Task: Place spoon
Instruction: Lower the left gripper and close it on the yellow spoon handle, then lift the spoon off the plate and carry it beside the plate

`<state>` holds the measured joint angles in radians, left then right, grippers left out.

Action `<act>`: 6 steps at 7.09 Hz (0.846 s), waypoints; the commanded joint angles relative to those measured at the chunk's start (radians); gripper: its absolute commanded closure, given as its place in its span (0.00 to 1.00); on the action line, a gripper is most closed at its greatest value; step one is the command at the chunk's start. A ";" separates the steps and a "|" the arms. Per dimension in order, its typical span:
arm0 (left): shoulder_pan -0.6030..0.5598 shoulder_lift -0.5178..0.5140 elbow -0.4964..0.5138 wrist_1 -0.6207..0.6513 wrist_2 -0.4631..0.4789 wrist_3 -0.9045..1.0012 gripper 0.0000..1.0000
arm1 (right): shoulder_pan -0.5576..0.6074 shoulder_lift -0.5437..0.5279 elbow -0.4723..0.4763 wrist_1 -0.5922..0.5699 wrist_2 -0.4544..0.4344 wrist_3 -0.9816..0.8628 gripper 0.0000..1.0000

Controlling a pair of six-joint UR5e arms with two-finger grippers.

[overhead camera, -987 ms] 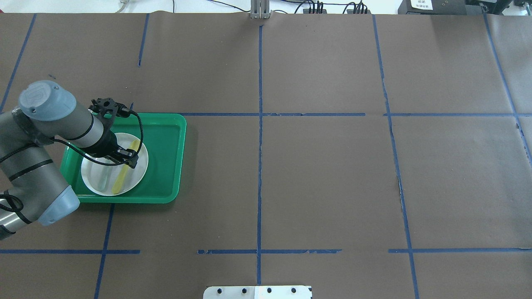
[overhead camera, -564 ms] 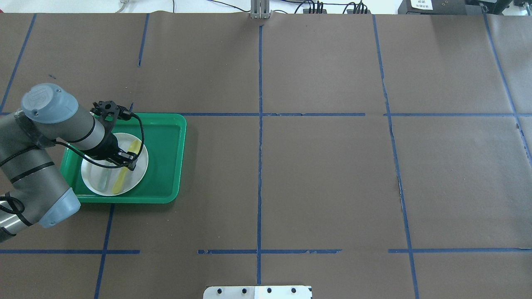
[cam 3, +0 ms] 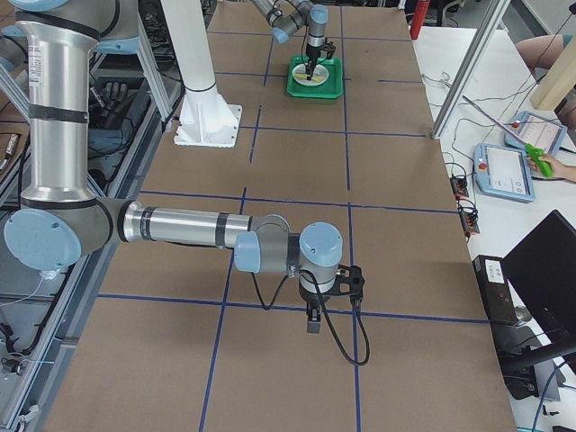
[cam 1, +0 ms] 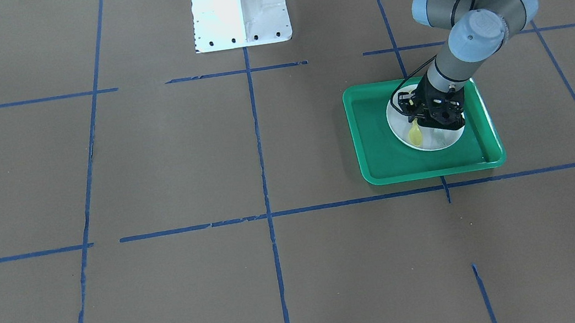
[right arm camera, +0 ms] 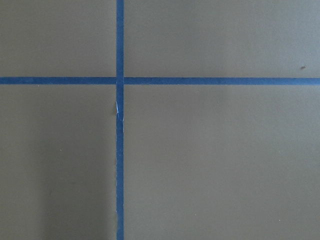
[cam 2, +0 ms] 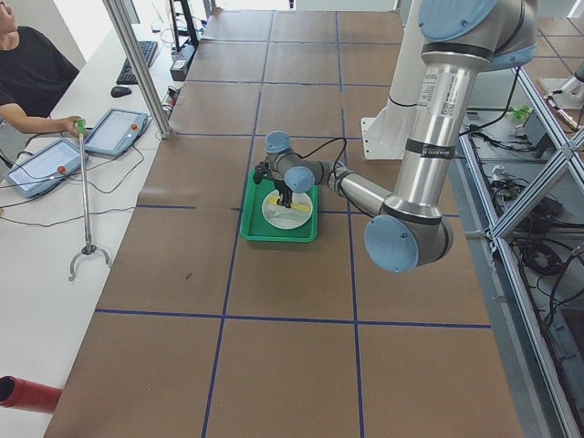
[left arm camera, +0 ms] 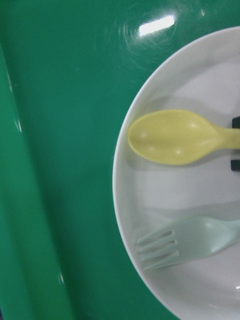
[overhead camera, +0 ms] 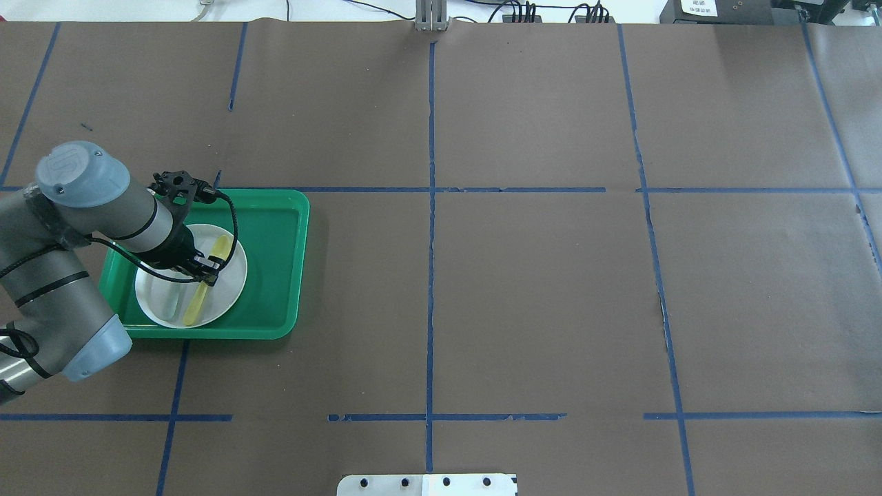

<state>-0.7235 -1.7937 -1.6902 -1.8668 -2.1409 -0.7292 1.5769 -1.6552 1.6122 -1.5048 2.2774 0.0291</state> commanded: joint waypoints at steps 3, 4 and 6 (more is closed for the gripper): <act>-0.013 -0.042 -0.112 0.242 -0.055 -0.085 1.00 | 0.000 0.000 0.000 0.000 0.001 0.000 0.00; -0.008 -0.096 -0.091 0.235 -0.062 -0.251 1.00 | 0.000 0.000 0.000 0.000 -0.001 0.000 0.00; -0.004 -0.191 0.001 0.212 -0.062 -0.335 1.00 | 0.000 -0.002 0.000 0.000 0.001 0.000 0.00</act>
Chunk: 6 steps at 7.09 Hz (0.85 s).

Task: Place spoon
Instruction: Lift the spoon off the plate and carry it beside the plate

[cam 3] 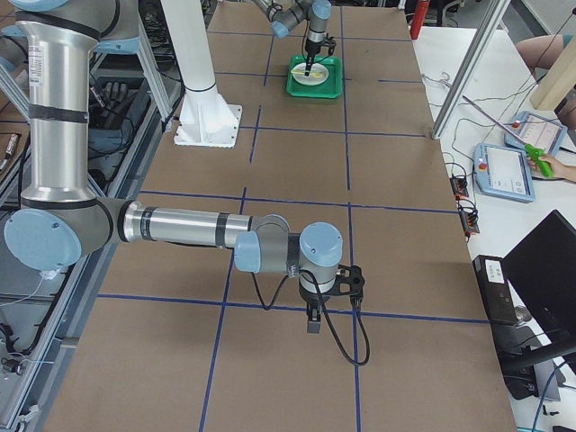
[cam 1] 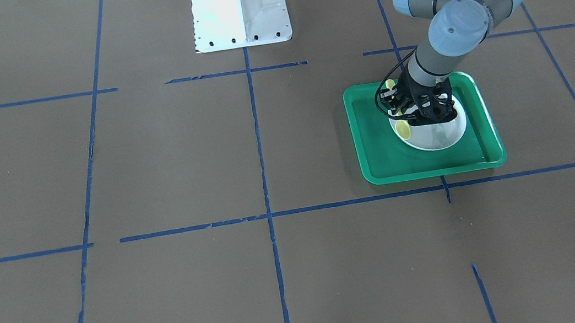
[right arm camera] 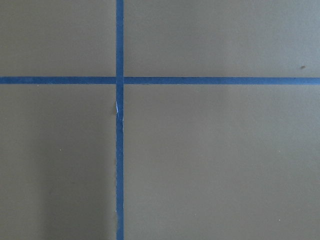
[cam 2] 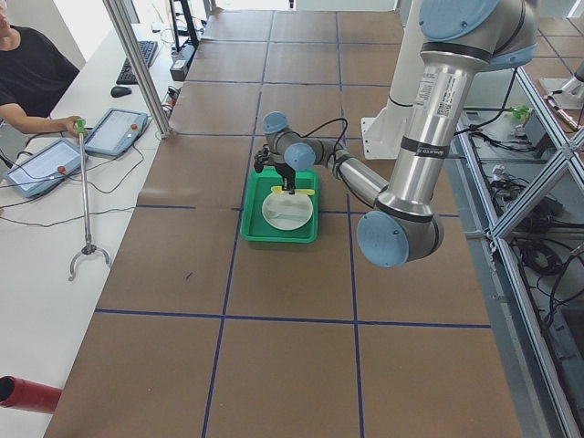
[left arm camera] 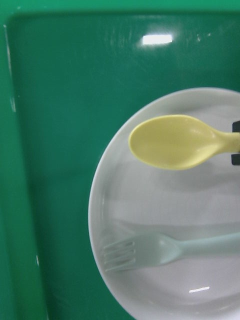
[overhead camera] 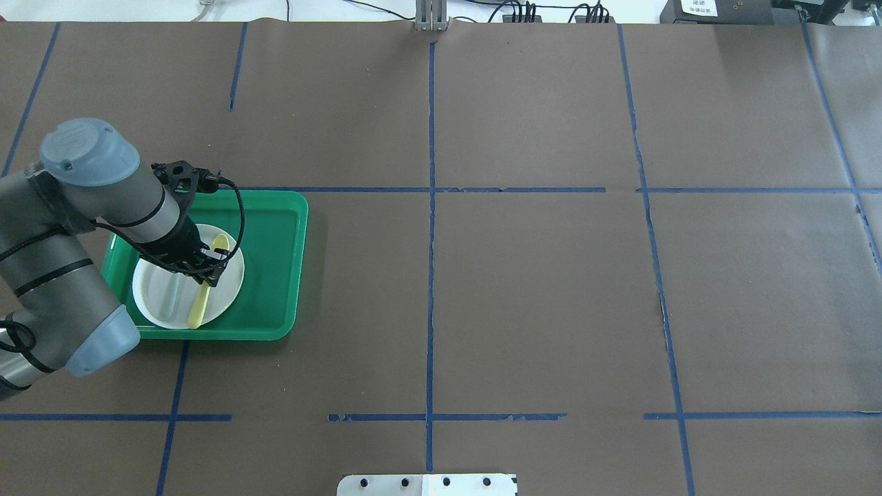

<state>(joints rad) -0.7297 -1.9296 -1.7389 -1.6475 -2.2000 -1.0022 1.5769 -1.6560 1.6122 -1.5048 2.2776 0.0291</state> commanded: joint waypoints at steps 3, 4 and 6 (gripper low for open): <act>0.018 -0.062 0.172 -0.191 -0.001 -0.117 1.00 | 0.000 0.001 0.000 0.000 0.000 0.000 0.00; 0.019 -0.063 0.173 -0.204 -0.001 -0.119 1.00 | 0.000 -0.001 0.000 0.000 0.000 0.000 0.00; 0.018 -0.057 0.165 -0.204 -0.004 -0.104 0.57 | 0.000 0.001 0.000 0.000 -0.001 0.000 0.00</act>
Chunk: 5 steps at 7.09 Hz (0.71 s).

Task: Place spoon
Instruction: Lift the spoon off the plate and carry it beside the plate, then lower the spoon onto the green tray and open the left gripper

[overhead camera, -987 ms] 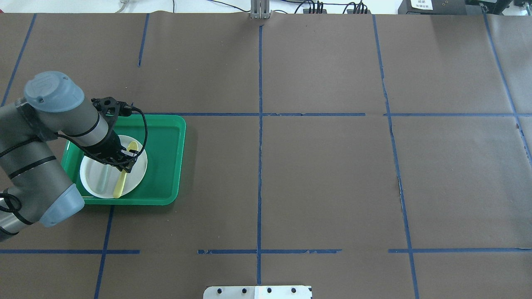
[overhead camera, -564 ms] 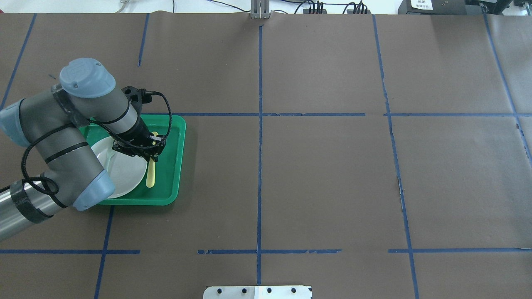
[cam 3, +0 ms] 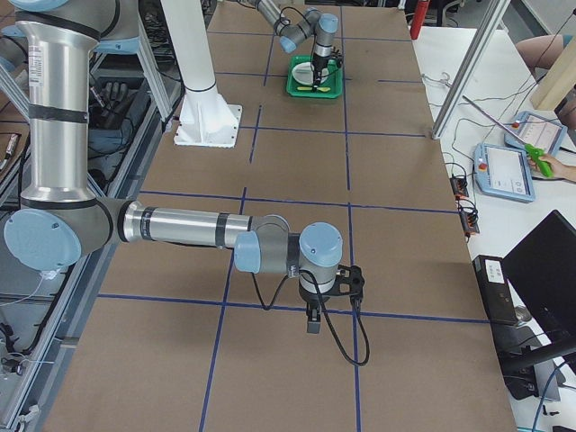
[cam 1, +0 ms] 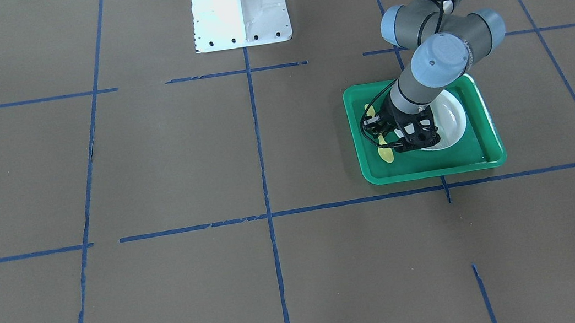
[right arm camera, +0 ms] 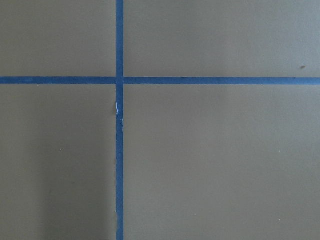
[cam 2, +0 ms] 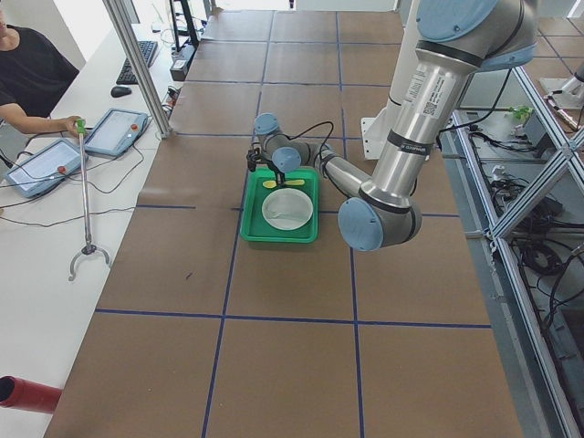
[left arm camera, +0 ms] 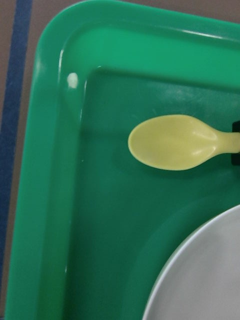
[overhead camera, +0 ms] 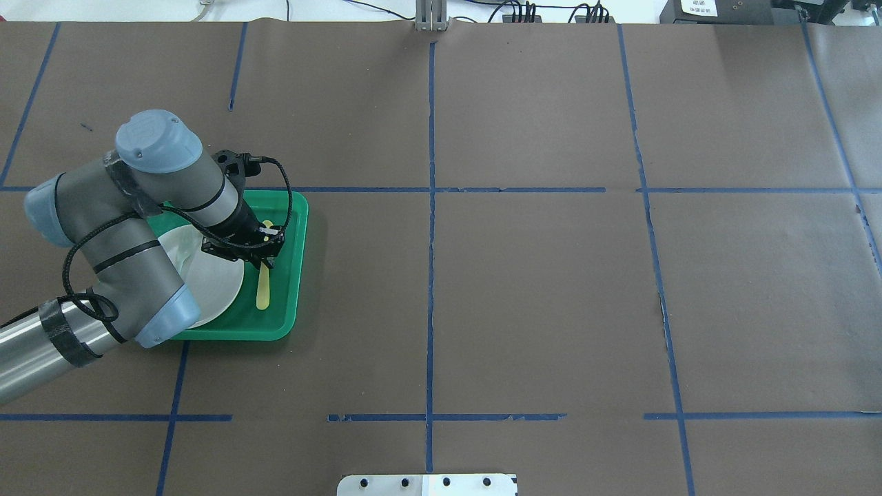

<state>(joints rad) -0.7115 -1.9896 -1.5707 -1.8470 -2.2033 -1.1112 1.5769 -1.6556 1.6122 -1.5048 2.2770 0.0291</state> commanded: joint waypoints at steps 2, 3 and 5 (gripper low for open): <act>-0.011 0.003 -0.012 -0.005 -0.001 0.004 0.38 | 0.000 0.000 -0.002 0.000 0.001 0.000 0.00; -0.070 0.002 -0.056 0.000 -0.003 -0.001 0.39 | 0.000 0.000 0.000 0.000 0.001 0.000 0.00; -0.284 0.005 -0.098 0.003 -0.112 -0.004 0.40 | 0.000 0.000 0.000 0.000 0.001 0.000 0.00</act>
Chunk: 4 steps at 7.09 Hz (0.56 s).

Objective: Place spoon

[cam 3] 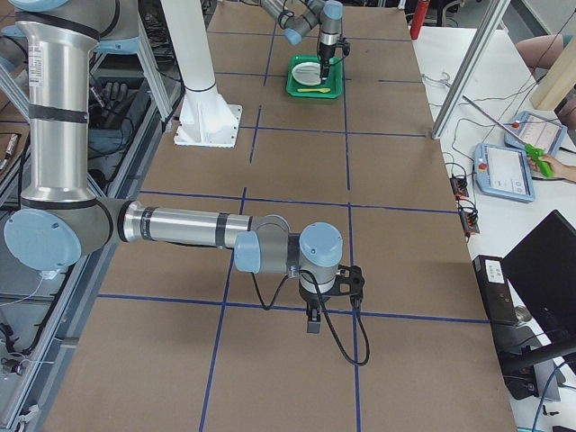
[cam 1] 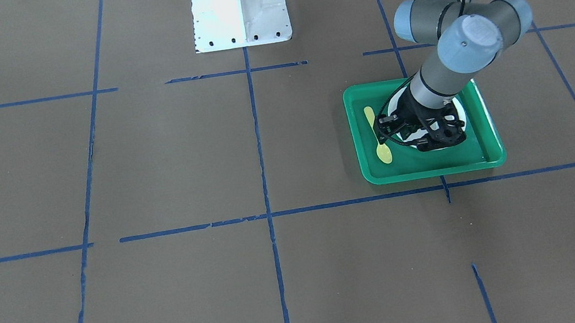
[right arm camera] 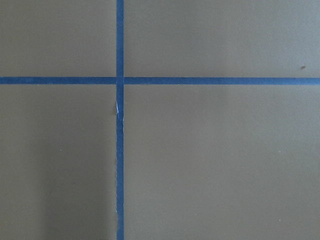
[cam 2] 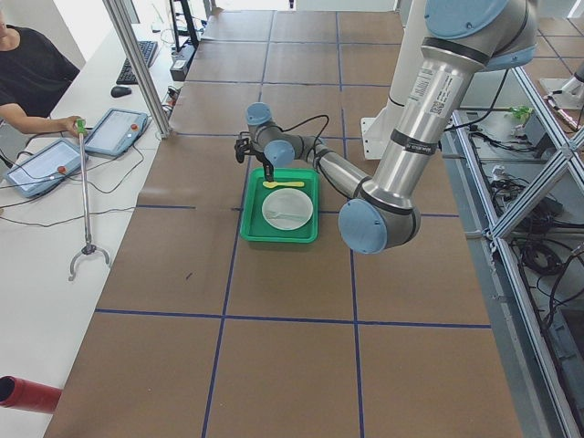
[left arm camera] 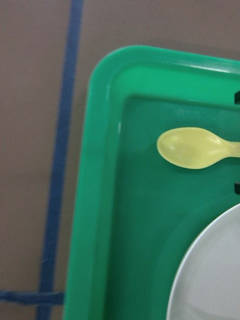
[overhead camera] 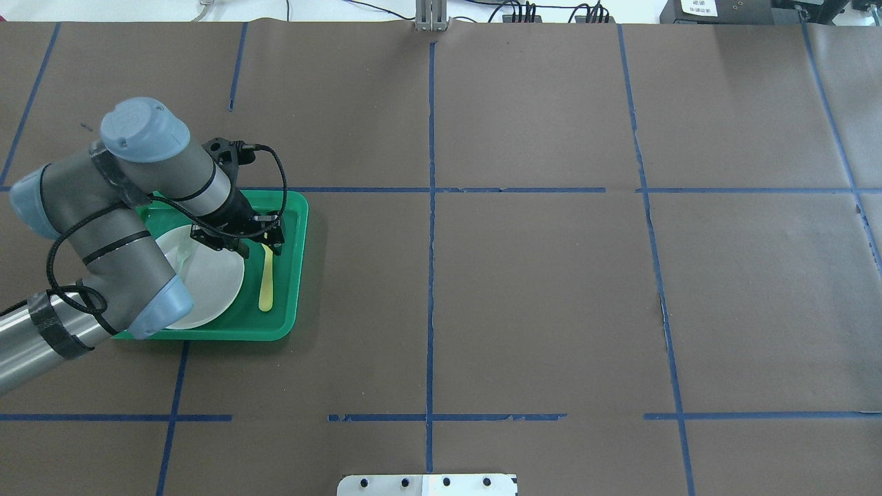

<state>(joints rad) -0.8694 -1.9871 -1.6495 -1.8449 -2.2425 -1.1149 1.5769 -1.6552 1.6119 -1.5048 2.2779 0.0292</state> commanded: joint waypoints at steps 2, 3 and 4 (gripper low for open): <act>-0.282 0.084 -0.026 0.004 -0.120 0.210 0.42 | 0.000 0.000 0.000 0.000 0.000 0.000 0.00; -0.342 0.173 -0.018 0.006 -0.117 0.412 0.43 | 0.000 0.000 0.000 0.000 0.000 0.000 0.00; -0.434 0.274 -0.020 0.007 -0.118 0.623 0.43 | 0.000 0.000 0.000 0.000 0.000 0.000 0.00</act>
<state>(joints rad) -1.2083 -1.8199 -1.6697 -1.8401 -2.3582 -0.7233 1.5769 -1.6551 1.6120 -1.5048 2.2779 0.0291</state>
